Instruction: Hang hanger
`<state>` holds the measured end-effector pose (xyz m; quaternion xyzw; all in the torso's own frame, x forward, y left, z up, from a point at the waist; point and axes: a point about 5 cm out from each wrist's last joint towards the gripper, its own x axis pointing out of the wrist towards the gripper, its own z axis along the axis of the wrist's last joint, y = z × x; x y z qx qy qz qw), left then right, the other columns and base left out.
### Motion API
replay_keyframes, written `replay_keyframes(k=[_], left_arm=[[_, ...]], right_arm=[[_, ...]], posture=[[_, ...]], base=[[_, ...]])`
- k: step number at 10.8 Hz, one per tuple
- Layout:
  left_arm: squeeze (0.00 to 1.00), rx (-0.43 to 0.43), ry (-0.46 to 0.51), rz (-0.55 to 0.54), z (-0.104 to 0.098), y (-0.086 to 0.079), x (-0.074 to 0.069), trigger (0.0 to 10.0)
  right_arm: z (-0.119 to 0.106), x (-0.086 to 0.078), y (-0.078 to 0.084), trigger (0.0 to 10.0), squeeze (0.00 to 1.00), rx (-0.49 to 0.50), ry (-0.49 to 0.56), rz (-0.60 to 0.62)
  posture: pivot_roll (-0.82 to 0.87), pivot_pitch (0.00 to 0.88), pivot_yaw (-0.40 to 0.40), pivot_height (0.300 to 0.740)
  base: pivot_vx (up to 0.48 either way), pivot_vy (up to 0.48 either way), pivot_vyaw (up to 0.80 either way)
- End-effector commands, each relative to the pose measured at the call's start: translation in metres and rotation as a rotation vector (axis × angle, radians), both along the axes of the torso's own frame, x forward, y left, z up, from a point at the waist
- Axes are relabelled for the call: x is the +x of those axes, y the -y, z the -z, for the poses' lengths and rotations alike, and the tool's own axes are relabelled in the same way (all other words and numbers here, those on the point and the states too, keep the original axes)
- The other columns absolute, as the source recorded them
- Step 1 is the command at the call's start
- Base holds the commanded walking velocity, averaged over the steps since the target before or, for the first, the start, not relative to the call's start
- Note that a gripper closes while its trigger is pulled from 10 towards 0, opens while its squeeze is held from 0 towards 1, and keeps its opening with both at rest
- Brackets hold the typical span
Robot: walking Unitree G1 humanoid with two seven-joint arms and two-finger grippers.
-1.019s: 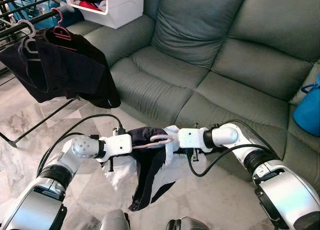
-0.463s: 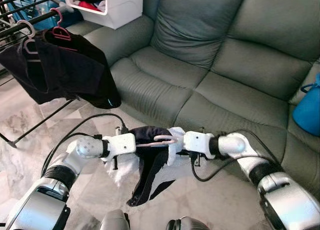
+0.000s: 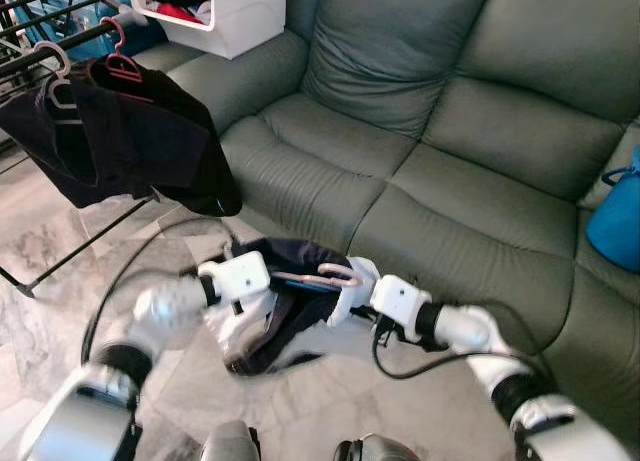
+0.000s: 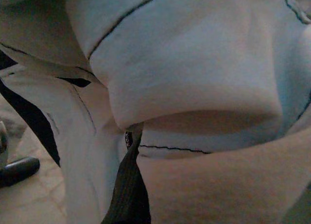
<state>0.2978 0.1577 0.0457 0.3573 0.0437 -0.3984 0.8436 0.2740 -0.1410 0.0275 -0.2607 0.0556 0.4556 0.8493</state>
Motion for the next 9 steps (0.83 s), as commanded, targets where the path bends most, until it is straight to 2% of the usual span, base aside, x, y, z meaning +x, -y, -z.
replay_keyframes(k=[1, 2, 4, 5, 6, 7, 8, 9], left_arm=[[1.00, 0.001, 0.005, -0.030, 0.006, -0.002, -0.004, 10.0], [1.00, -0.025, 0.020, -0.116, 0.005, -0.006, 0.000, 10.0], [1.00, -0.134, 0.036, -0.162, 0.001, -0.009, -0.004, 10.0], [1.00, -0.144, 0.048, -0.144, 0.001, -0.009, -0.009, 10.0], [1.00, -0.127, 0.037, -0.067, 0.004, -0.005, -0.016, 10.0], [1.00, -0.083, 0.072, -0.037, 0.003, -0.005, -0.017, 10.0], [1.00, -0.036, 0.150, 0.016, -0.004, -0.004, -0.016, 10.0], [1.00, 0.025, 0.196, 0.125, -0.009, 0.003, -0.016, 10.0]], right_arm=[[-0.016, 0.011, -0.003, 0.0, 0.00, 0.069, 0.099, 0.077], [-0.015, 0.010, -0.005, 0.0, 0.00, 0.073, 0.115, 0.093], [-0.011, 0.004, -0.011, 0.0, 0.00, 0.112, 0.136, 0.170], [-0.006, 0.000, -0.009, 0.0, 0.00, 0.096, 0.127, 0.203], [-0.004, 0.001, -0.007, 0.0, 0.00, 0.095, 0.105, 0.230], [-0.001, 0.003, -0.005, 0.0, 0.00, 0.079, 0.071, 0.251], [0.006, 0.002, -0.004, 0.0, 0.00, 0.052, 0.012, 0.252], [0.010, 0.003, -0.002, 0.0, 0.00, 0.041, -0.060, 0.254]], posture=[[-0.08, 0.000, -0.016, 0.740], [-0.08, 0.000, -0.005, 0.740], [-0.08, 0.000, -0.003, 0.740], [-0.07, 0.000, -0.003, 0.740], [-0.07, 0.000, -0.002, 0.740], [-0.07, 0.000, -0.002, 0.740], [-0.07, 0.000, -0.002, 0.740], [-0.07, 0.000, -0.008, 0.740]], base=[[0.000, 0.000, 0.00], [0.000, 0.000, 0.00], [0.000, 0.000, 0.00], [0.000, 0.000, 0.00], [0.000, 0.000, 0.00], [0.000, 0.000, 0.00], [0.000, 0.000, 0.00], [0.000, 0.000, 0.00]])
